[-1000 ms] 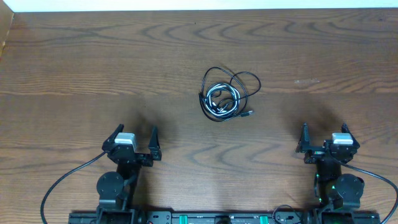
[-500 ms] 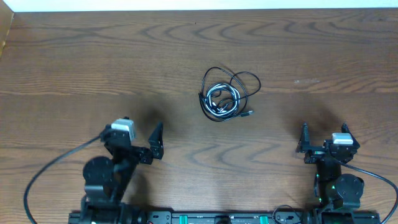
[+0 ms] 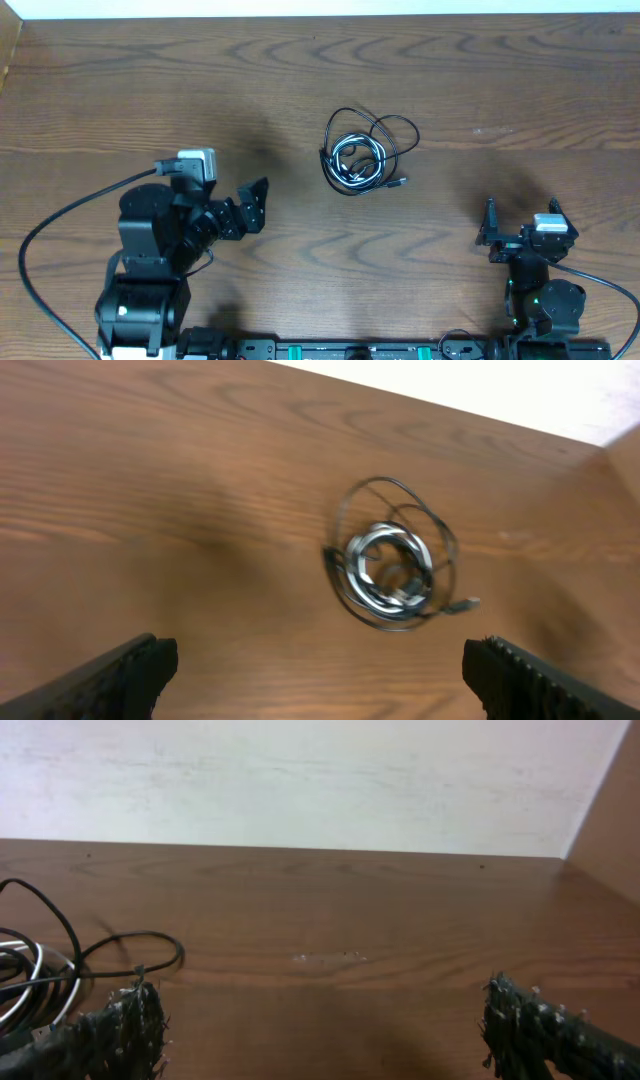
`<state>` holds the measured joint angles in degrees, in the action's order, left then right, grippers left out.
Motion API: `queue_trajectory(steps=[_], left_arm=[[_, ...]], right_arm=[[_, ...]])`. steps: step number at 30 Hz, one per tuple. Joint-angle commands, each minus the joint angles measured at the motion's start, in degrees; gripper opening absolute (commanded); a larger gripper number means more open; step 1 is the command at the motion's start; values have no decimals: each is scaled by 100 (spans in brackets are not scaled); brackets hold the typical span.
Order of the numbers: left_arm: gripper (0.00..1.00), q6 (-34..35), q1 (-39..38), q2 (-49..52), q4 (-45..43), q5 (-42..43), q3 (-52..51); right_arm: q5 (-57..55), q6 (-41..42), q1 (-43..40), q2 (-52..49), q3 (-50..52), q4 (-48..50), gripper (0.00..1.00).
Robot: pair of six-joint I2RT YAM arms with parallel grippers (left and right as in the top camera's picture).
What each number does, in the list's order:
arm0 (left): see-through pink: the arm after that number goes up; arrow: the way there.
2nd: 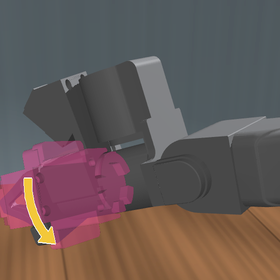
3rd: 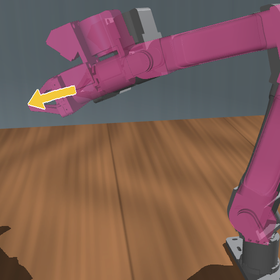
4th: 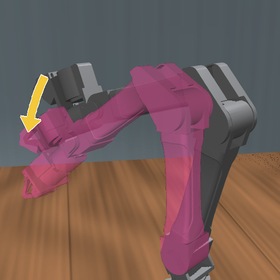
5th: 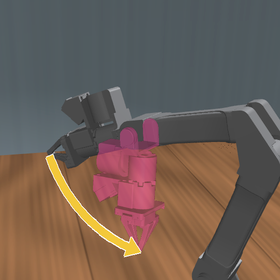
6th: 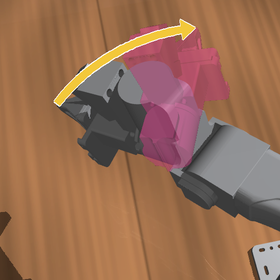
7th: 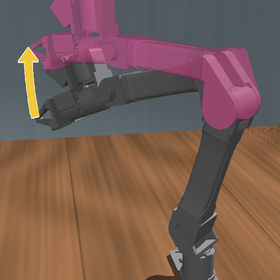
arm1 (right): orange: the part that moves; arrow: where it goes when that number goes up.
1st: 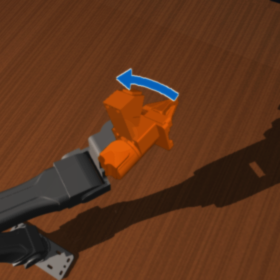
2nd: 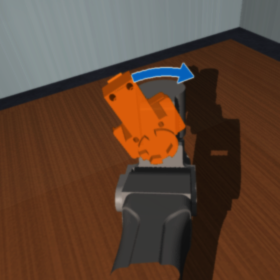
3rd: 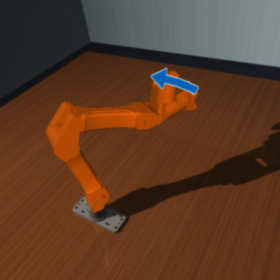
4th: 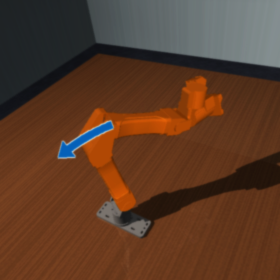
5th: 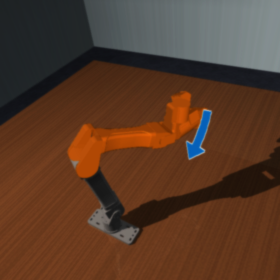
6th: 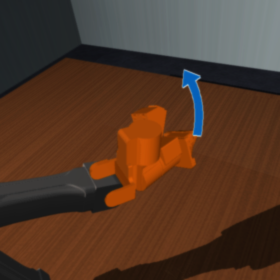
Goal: Untangle cables
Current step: 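Move the left gripper forward and lower it onto the cable bundle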
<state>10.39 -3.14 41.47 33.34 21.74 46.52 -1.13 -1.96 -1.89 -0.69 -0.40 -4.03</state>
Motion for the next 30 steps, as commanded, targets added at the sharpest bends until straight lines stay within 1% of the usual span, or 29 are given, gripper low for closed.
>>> queue_trajectory(steps=[1, 4, 7, 10, 13, 17, 22, 24, 26, 28, 30], left_arm=[[98, 136, 17, 186, 129, 872, 295], [98, 136, 17, 243, 131, 1622, 289], [98, 573, 17, 372, 225, 2474, 282], [98, 802, 17, 424, 345, 2712, 282], [98, 1248, 17, 483, 87, 2710, 282], [98, 2586, 17, 603, -262, 2651, 282], [98, 4592, 17, 697, -260, 2020, 282], [98, 5283, 17, 708, -262, 1794, 284], [98, 5790, 17, 706, -262, 1482, 286], [98, 6140, 17, 708, -278, 1244, 295], [98, 6238, 17, 715, -289, 1019, 341]], right_arm=[[-46, -46, 48, 20, 11, -20, 99], [-44, -46, 48, 20, 11, -17, 99], [-44, -46, 48, 20, 11, -17, 99], [-46, -46, 48, 20, 11, -17, 99], [-44, -46, 48, 20, 11, -17, 99], [-44, -46, 48, 20, 11, -17, 99], [-46, -46, 48, 20, 11, -17, 99], [-46, -46, 48, 20, 11, -17, 99], [-46, -46, 48, 20, 11, -17, 99], [-44, -46, 48, 20, 11, -17, 99], [-44, -46, 48, 20, 11, -17, 99]])
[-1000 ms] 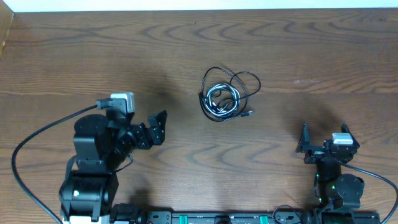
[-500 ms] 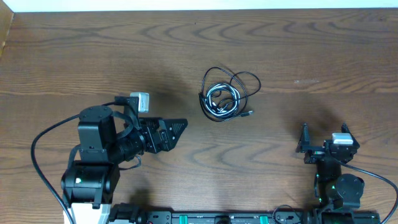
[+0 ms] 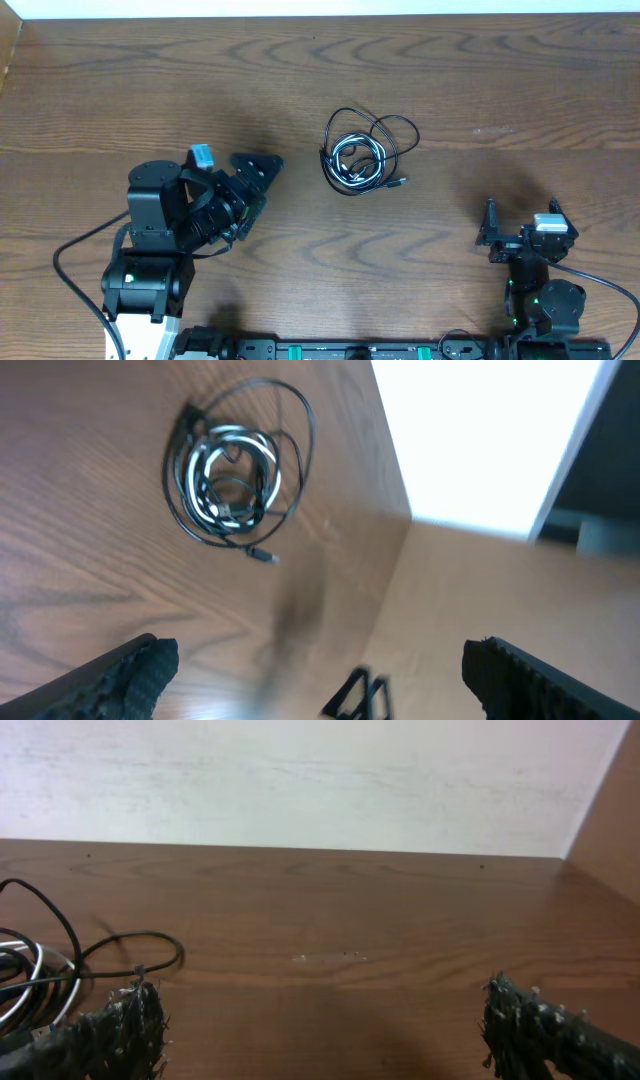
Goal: Untangle cables
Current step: 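Move the left gripper forward and lower it onto the cable bundle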
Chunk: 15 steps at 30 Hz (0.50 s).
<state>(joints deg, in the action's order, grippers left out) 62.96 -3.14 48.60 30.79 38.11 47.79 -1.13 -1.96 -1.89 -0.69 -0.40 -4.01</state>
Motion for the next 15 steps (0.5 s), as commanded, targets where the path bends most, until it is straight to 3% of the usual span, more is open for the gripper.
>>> queue_trajectory(steps=[1, 10, 15], left_arm=[[98, 977, 17, 7, -15, -737, 251], [98, 614, -17, 262, 785, -1652, 953], [98, 208, -398, 713, 1381, -2267, 1499]], right_arm=[[-46, -46, 48, 20, 11, -22, 99], [-46, -48, 48, 20, 11, -20, 99], [-46, -46, 48, 20, 11, -20, 99]])
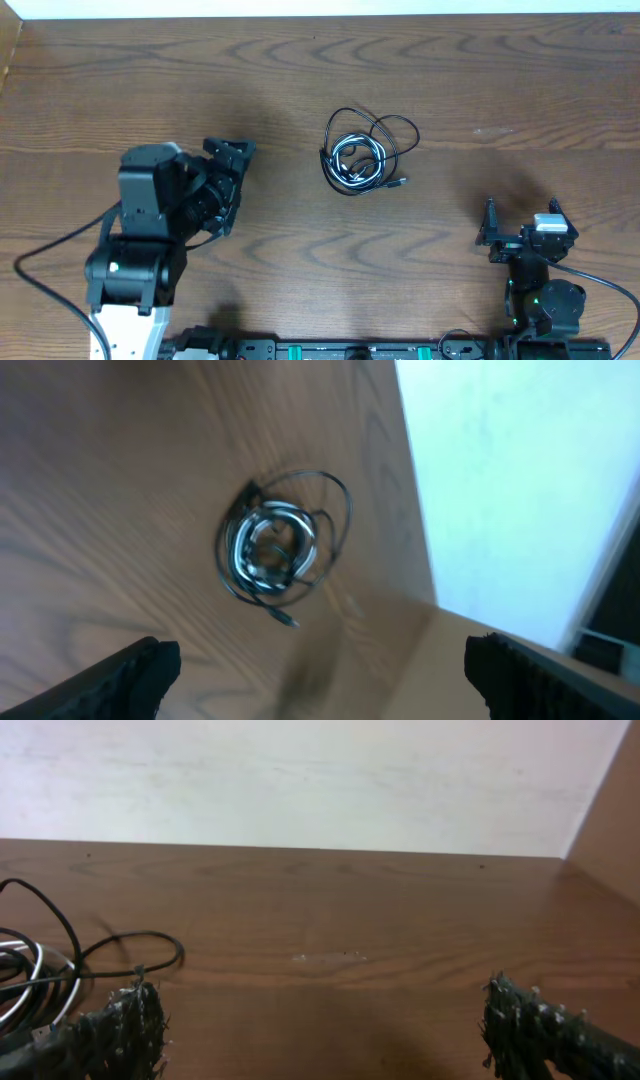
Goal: Untangle cables
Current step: 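Move the left gripper forward and lower it onto the cable bundle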
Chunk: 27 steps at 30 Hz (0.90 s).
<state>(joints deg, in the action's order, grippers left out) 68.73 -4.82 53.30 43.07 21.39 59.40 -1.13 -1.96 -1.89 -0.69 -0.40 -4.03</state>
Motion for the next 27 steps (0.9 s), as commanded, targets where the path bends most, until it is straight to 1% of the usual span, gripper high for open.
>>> queue_trajectory(steps=[1, 3, 8, 10, 19, 25, 27], left_arm=[[98, -442, -345, 345, 192, -678, 411], [98, -466, -813, 739, 214, -1080, 518], [98, -461, -1290, 1228, 208, -1681, 520], [98, -461, -1456, 1578, 188, -1965, 520], [98, -439, -1716, 2846, -120, -1991, 518], [97, -444, -1878, 3486, -597, -1993, 518], [95, -446, -1939, 3659, -726, -1996, 518]], right_arm=[[-44, -46, 48, 20, 11, -17, 99], [-44, -46, 48, 20, 11, -17, 99], [-46, -46, 48, 20, 11, -17, 99], [-44, -46, 48, 20, 11, -20, 99], [-46, -46, 48, 20, 11, -17, 99], [-44, -46, 48, 20, 11, -20, 99], [-44, -46, 48, 20, 11, -17, 99]])
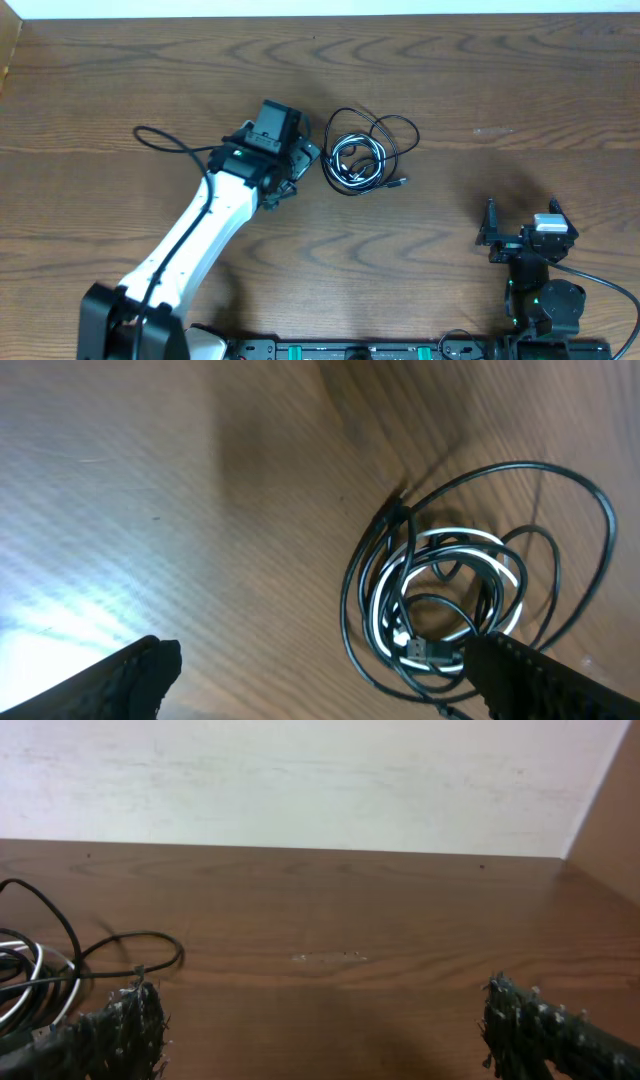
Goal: Untangle cables
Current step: 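Move the left gripper forward and lower it onto the cable bundle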
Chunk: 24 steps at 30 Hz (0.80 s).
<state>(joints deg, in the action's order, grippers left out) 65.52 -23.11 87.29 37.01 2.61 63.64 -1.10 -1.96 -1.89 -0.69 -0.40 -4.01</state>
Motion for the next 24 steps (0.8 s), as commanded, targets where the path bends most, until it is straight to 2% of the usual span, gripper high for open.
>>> queue_trajectory(steps=[1, 4, 12, 18, 24], left_arm=[[92, -146, -144, 365, -208, -120, 94], [89, -258, -251, 621, -426, -118, 94], [90, -1836, -573, 1290, -1333, -184, 94], [86, -2044, -592, 1672, -1639, -627, 94], [84, -3060, -686, 1952, -2006, -610, 83]], right_arm=[[-46, -46, 48, 20, 11, -22, 99], [-48, -46, 48, 20, 11, -20, 99], [-46, -46, 48, 20, 11, -20, 99], [-46, -46, 48, 20, 11, -20, 99], [-48, -46, 48, 20, 11, -20, 99]])
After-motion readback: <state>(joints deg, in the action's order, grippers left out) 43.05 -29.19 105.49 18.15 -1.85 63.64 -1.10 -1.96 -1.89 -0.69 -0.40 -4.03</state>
